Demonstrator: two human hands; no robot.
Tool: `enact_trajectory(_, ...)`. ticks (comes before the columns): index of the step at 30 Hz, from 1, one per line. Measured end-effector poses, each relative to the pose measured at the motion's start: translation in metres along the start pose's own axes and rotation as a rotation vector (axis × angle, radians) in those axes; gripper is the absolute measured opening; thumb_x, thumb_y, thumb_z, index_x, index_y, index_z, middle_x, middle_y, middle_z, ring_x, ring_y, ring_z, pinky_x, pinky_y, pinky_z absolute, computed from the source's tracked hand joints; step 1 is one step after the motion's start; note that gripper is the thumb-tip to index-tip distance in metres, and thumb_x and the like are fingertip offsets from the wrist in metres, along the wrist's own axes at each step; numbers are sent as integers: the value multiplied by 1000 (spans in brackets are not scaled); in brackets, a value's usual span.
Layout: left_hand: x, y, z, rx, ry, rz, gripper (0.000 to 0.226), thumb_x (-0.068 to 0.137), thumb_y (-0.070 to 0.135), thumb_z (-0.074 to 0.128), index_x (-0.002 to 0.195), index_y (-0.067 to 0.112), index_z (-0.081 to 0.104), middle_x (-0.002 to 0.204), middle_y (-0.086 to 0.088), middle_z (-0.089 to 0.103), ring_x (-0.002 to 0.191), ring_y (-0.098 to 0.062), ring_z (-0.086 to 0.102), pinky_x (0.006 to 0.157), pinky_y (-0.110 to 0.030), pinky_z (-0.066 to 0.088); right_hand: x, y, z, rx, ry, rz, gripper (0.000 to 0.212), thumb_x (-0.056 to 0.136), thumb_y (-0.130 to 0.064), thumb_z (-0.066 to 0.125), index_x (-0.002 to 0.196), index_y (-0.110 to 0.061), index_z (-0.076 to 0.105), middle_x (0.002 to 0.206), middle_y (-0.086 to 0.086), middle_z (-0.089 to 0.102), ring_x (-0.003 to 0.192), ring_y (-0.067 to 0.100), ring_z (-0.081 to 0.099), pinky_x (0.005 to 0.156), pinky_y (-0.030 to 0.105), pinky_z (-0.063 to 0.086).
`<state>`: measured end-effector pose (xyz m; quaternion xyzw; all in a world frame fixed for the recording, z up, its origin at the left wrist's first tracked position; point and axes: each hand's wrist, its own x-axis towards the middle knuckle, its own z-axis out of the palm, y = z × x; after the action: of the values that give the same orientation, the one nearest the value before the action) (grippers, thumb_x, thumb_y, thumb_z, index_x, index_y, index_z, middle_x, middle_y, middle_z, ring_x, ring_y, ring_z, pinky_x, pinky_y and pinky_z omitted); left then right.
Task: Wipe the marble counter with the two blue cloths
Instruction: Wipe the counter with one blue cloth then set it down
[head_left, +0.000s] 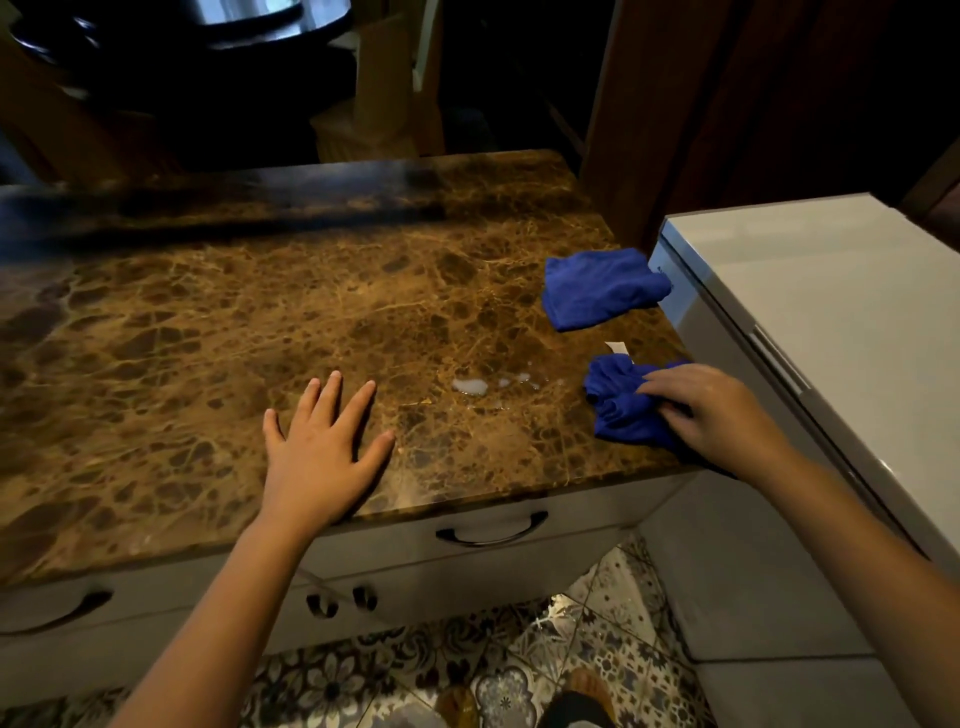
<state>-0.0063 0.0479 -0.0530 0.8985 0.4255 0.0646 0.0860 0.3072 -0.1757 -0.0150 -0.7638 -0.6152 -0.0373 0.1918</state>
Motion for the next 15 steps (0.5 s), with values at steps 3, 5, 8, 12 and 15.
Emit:
enact_trajectory(3, -1, 1, -2, -1, -9, 4, 73, 75, 71, 9, 142, 42, 15, 157, -1, 9, 143, -20, 2, 110, -59, 3, 5, -7, -11, 190, 135, 214, 30, 75, 12, 66, 101, -4, 68, 102, 16, 68, 96, 32, 63, 83, 23, 45)
enact_trajectory(5, -1, 1, -2, -4, -7, 2, 74, 75, 71, 8, 142, 41, 15, 157, -1, 9, 143, -20, 2, 110, -59, 2, 20, -19, -29, 327, 209, 274, 31, 81, 7, 63, 109, -6, 65, 106, 7, 63, 98, 24, 59, 79, 14, 45)
enact_trajectory(8, -1, 1, -1, -6, 9, 8, 71, 77, 70, 11, 142, 41, 16, 157, -2, 11, 143, -20, 3, 110, -59, 3, 60, -45, -48, 388, 235, 198, 29, 85, 4, 59, 112, -7, 63, 107, -2, 58, 100, 13, 53, 83, 21, 42)
enact_trajectory(12, -1, 0, 1, -8, 12, 3, 68, 80, 69, 15, 142, 42, 15, 157, -1, 10, 143, -19, 2, 110, -58, 2, 124, -67, -19, 301, 107, 49, 26, 84, -1, 58, 108, -10, 64, 107, 4, 66, 100, 15, 55, 89, 20, 37)
enact_trajectory(15, -1, 0, 0, -16, 12, -7, 68, 79, 69, 15, 142, 42, 15, 157, 0, 9, 143, -18, 1, 110, -58, 1, 164, -70, 34, 175, -71, -59, 26, 83, -5, 57, 108, -10, 63, 110, 13, 67, 105, 30, 56, 90, 38, 40)
